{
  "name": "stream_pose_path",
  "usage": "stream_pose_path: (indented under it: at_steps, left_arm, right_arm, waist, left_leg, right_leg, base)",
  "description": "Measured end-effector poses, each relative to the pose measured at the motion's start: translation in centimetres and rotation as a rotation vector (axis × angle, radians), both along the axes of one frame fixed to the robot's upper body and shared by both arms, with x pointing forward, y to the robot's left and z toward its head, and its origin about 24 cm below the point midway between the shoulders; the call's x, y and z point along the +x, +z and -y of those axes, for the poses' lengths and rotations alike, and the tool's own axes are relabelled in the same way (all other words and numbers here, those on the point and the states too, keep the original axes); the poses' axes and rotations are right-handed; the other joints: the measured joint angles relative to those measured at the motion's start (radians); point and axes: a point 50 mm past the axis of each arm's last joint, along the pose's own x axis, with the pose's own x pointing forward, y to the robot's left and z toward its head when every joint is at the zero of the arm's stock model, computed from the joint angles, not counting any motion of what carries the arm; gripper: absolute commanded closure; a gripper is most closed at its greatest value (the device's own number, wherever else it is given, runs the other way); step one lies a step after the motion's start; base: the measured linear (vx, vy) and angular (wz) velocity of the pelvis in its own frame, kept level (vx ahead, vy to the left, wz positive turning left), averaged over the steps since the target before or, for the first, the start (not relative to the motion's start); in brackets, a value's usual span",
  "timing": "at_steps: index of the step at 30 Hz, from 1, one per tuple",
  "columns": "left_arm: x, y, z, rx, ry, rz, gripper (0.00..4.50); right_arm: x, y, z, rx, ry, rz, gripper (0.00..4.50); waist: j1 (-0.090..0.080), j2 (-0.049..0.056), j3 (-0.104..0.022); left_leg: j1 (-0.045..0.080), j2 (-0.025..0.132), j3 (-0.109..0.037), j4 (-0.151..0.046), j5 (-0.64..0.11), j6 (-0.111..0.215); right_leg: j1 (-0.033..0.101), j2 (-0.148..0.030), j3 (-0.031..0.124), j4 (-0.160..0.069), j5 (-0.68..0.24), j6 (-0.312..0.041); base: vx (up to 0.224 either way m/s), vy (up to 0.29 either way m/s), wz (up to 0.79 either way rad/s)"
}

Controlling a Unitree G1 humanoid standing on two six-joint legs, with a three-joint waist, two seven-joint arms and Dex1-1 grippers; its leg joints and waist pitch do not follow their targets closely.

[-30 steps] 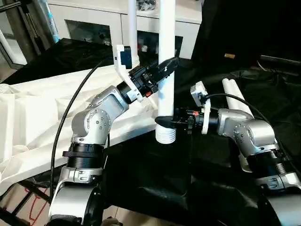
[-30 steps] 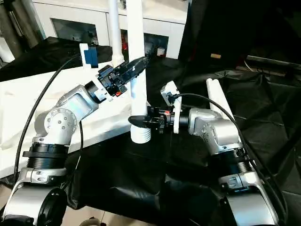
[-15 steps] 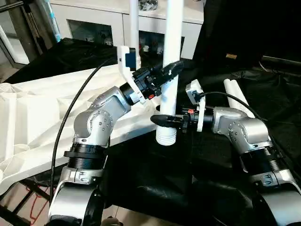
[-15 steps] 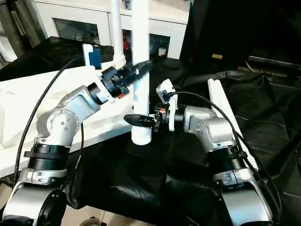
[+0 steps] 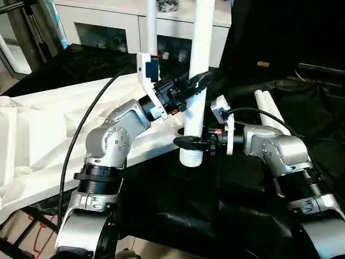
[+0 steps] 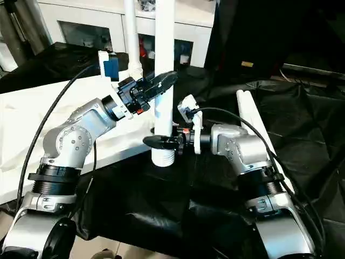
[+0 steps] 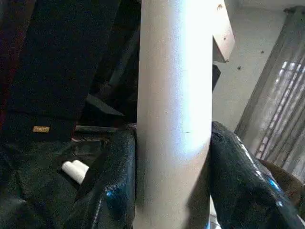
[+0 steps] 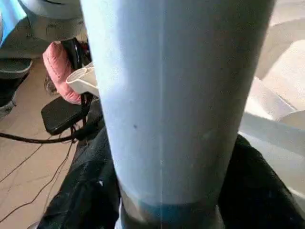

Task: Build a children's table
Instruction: Insert table leg to table base

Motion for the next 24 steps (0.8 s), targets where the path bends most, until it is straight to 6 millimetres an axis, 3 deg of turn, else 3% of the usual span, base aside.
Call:
stream_pose_path:
  at_steps: [12,13,14,18,19,21,24]
  left_arm:
    - [0.0,0.0,0.0,0.011,-0.004,0.004,2.71]
    - [0.0,0.0,0.0,0.012,-0.003,0.003,2.15]
    - [0.0,-0.1,0.0,0.012,0.001,-0.003,2.01]
    - [0.0,-0.1,0.0,0.010,-0.002,-0.015,1.95]
    - [0.0,-0.1,-0.1,0.007,0.003,-0.009,1.65]
    - [0.1,0.1,0.1,-0.006,0.031,0.012,1.56]
    - [0.7,0.8,0.1,-0.096,0.221,0.045,1.56]
  right_arm:
    - [-0.1,0.1,-0.2,-0.004,0.010,0.009,2.54]
    - [-0.1,0.0,-0.2,-0.004,0.009,0.009,2.54]
    - [-0.1,0.0,-0.3,-0.003,0.008,0.009,2.54]
    - [0.0,-0.1,-0.5,-0.004,-0.009,0.019,2.55]
    - [0.0,-0.1,-0.7,0.001,-0.017,0.030,2.57]
    - [0.2,-0.1,-0.8,0.016,-0.045,0.042,2.57]
    - [1.1,-0.2,-0.9,0.084,-0.200,0.075,2.57]
  waist:
    - [0.000,0.000,0.000]
    - [0.000,0.000,0.000]
    - [0.000,0.000,0.000]
    - [-0.001,0.000,0.000]
    - [-0.001,0.000,0.000]
    - [0.000,0.000,0.000]
    - [0.000,0.000,0.000]
  left_leg:
    - [0.000,0.000,0.000,0.000,0.000,0.000]
    - [0.000,0.000,0.000,0.000,0.000,0.000]
    - [0.000,0.000,0.000,0.000,0.000,0.000]
    - [0.000,0.000,0.000,0.000,0.000,0.000]
    - [0.000,0.000,0.000,0.000,0.000,0.000]
    - [0.000,0.000,0.000,0.000,0.000,0.000]
    - [0.000,0.000,0.000,0.000,0.000,0.000]
  right_leg:
    - [0.000,0.000,0.000,0.000,0.000,0.000]
    - [0.000,0.000,0.000,0.000,0.000,0.000]
    - [0.000,0.000,0.000,0.000,0.000,0.000]
    - [0.000,0.000,0.000,0.000,0.000,0.000]
    - [0.000,0.000,0.000,0.000,0.000,0.000]
    - [0.000,0.000,0.000,0.000,0.000,0.000]
    - [0.000,-0.001,0.000,0.000,0.000,0.000]
  base:
    - [0.000,0.000,0.00]
    - [0.000,0.000,0.00]
    - [0.000,0.000,0.00]
    - [0.000,0.000,0.00]
    - [0.000,0.000,0.00]
    - [0.000,0.000,0.00]
    - [0.000,0.000,0.00]
